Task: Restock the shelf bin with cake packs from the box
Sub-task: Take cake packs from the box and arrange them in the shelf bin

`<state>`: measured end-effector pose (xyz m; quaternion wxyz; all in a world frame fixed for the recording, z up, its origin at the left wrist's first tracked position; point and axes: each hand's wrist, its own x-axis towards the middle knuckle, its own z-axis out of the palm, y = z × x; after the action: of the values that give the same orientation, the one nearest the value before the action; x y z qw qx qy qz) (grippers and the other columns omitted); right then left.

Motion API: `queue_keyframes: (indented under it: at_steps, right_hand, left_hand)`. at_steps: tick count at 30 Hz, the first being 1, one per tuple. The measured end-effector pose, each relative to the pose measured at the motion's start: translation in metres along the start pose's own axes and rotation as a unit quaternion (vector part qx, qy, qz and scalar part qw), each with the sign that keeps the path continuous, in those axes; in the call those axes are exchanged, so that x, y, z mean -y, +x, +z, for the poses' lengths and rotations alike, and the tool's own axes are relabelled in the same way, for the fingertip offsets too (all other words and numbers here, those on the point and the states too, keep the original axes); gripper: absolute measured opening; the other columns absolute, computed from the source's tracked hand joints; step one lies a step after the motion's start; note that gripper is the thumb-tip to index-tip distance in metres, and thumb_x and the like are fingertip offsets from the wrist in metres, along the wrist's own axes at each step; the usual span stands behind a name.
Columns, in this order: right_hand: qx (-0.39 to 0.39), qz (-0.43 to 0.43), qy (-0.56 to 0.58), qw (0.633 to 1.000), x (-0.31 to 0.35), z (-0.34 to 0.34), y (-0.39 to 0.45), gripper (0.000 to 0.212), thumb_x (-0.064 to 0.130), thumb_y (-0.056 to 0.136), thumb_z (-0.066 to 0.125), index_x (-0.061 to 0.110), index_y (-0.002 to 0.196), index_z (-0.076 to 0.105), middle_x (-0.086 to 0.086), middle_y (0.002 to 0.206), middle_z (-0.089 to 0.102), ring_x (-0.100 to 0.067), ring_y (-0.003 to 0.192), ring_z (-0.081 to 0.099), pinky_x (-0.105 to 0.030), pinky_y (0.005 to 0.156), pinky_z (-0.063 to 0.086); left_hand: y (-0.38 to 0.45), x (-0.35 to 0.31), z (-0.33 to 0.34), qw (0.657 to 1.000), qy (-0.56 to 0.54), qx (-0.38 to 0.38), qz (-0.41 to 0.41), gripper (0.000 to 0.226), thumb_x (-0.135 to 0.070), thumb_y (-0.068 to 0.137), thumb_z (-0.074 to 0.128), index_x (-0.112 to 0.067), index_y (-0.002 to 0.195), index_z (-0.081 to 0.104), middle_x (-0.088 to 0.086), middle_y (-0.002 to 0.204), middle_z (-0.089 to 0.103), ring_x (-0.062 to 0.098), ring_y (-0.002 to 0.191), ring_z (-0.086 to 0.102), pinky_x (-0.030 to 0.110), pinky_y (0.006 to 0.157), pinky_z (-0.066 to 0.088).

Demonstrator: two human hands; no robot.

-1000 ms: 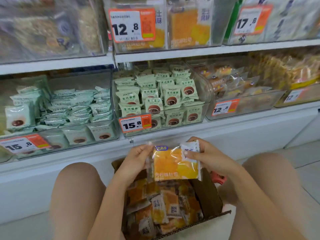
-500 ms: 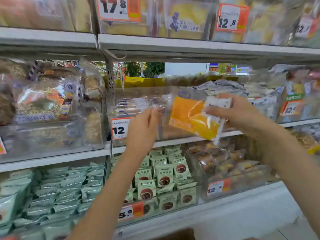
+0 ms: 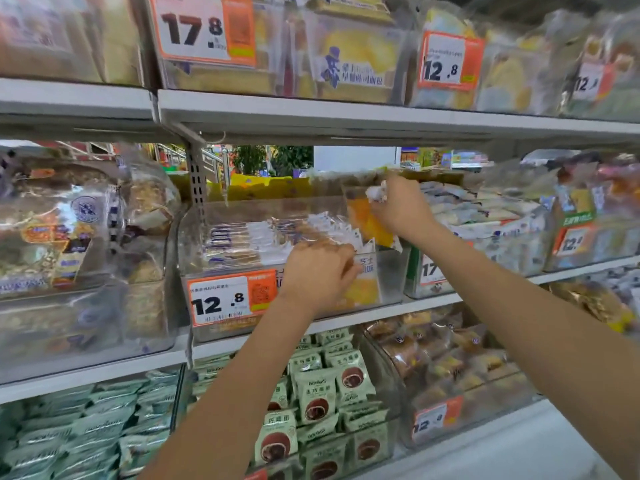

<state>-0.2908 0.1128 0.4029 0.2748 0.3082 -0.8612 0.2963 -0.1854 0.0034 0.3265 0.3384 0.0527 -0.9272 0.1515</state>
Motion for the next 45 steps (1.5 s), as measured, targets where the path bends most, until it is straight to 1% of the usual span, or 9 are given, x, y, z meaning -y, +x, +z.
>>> queue_keyframes:
  at_steps: [8, 16, 25, 28, 31, 34, 36, 42, 45]
  right_hand:
    - [0.139, 0.026, -0.031, 0.989, 0.008, 0.011, -0.001, 0.032, 0.019, 0.088, 0.06, 0.002, 0.113, 0.048, -0.011, 0.098, 0.053, -0.026, 0.09, 0.055, -0.034, 0.066, 0.043]
    - [0.377, 0.113, -0.118, 0.912, 0.025, -0.004, 0.015, 0.063, 0.035, 0.093, 0.057, -0.003, 0.138, 0.035, -0.024, 0.132, 0.051, -0.035, 0.105, 0.063, -0.044, 0.092, 0.052]
    - [0.424, 0.193, 0.102, 0.879, 0.002, 0.041, 0.018, 0.074, 0.064, 0.094, 0.015, 0.019, 0.152, 0.007, -0.008, 0.159, 0.007, -0.026, 0.146, 0.006, -0.047, 0.115, 0.016]
    - [0.381, 0.215, 0.151, 0.886, -0.003, 0.038, 0.017, 0.082, 0.07, 0.09, 0.014, 0.015, 0.149, 0.023, -0.01, 0.156, 0.022, -0.027, 0.139, 0.028, -0.049, 0.111, 0.027]
    - [0.183, 0.093, 0.086, 0.975, 0.006, 0.027, -0.005, 0.064, 0.052, 0.1, 0.019, 0.006, 0.135, 0.046, -0.019, 0.137, 0.049, -0.03, 0.124, 0.047, -0.038, 0.1, 0.038]
    - [-0.064, -0.089, 0.15, 0.983, 0.016, 0.019, -0.071, 0.032, 0.028, 0.101, 0.036, 0.004, 0.109, 0.057, -0.005, 0.097, 0.059, -0.017, 0.09, 0.053, -0.031, 0.078, 0.041]
    - [-0.126, -0.14, 0.188, 0.964, 0.01, 0.035, -0.134, 0.022, 0.019, 0.098, 0.039, 0.004, 0.101, 0.056, 0.001, 0.089, 0.053, -0.013, 0.081, 0.047, -0.026, 0.069, 0.035]
    - [0.247, -0.043, 0.159, 0.955, -0.05, 0.152, -0.352, 0.018, 0.015, 0.091, 0.048, 0.018, 0.109, 0.051, -0.003, 0.102, 0.058, -0.021, 0.091, 0.055, -0.039, 0.077, 0.049]
    - [0.45, 0.004, 0.067, 0.89, -0.081, 0.197, -0.431, 0.028, 0.018, 0.092, 0.049, 0.023, 0.119, 0.048, -0.002, 0.12, 0.056, -0.021, 0.11, 0.054, -0.04, 0.088, 0.049]
  left_hand:
    - [-0.002, -0.002, -0.002, 1.0, 0.013, -0.004, 0.001, 0.034, -0.049, 0.098, 0.034, -0.023, 0.104, 0.055, -0.003, 0.091, 0.066, 0.018, 0.076, 0.054, 0.029, 0.067, 0.028]
    - [-0.004, -0.003, -0.005, 1.0, 0.017, -0.013, 0.007, 0.035, -0.049, 0.099, 0.033, -0.024, 0.111, 0.054, -0.003, 0.093, 0.068, 0.022, 0.08, 0.061, 0.031, 0.068, 0.028]
    - [0.001, -0.001, 0.001, 0.999, 0.029, 0.015, 0.014, 0.035, -0.049, 0.099, 0.032, -0.022, 0.108, 0.052, 0.0, 0.09, 0.067, 0.024, 0.077, 0.062, 0.03, 0.063, 0.031]
    - [0.001, -0.002, -0.003, 0.999, 0.021, 0.047, 0.012, 0.036, -0.046, 0.1, 0.032, -0.02, 0.118, 0.05, 0.002, 0.113, 0.064, 0.024, 0.098, 0.06, 0.032, 0.071, 0.036]
    - [-0.02, -0.005, 0.001, 0.998, 0.035, -0.001, 0.048, 0.046, -0.035, 0.1, 0.037, -0.015, 0.141, 0.038, 0.01, 0.152, 0.034, 0.024, 0.142, 0.028, 0.041, 0.114, 0.016]
    - [-0.086, -0.023, 0.013, 0.981, -0.045, -0.16, 0.103, 0.043, -0.012, 0.086, 0.049, -0.002, 0.127, 0.055, 0.016, 0.135, 0.053, 0.029, 0.13, 0.043, 0.042, 0.111, 0.025]
    - [-0.146, -0.04, 0.03, 0.971, -0.089, -0.175, 0.138, 0.035, -0.008, 0.081, 0.05, -0.003, 0.115, 0.06, 0.014, 0.119, 0.063, 0.028, 0.114, 0.05, 0.039, 0.098, 0.036]
    - [-0.323, -0.084, 0.108, 0.972, -0.173, 0.14, 0.071, 0.025, -0.014, 0.075, 0.056, -0.012, 0.097, 0.067, 0.006, 0.093, 0.068, 0.024, 0.086, 0.064, 0.031, 0.073, 0.048]
    - [-0.393, -0.094, 0.134, 0.892, -0.189, 0.409, -0.032, 0.037, -0.011, 0.083, 0.056, -0.014, 0.119, 0.054, 0.007, 0.11, 0.063, 0.028, 0.103, 0.058, 0.038, 0.082, 0.049]
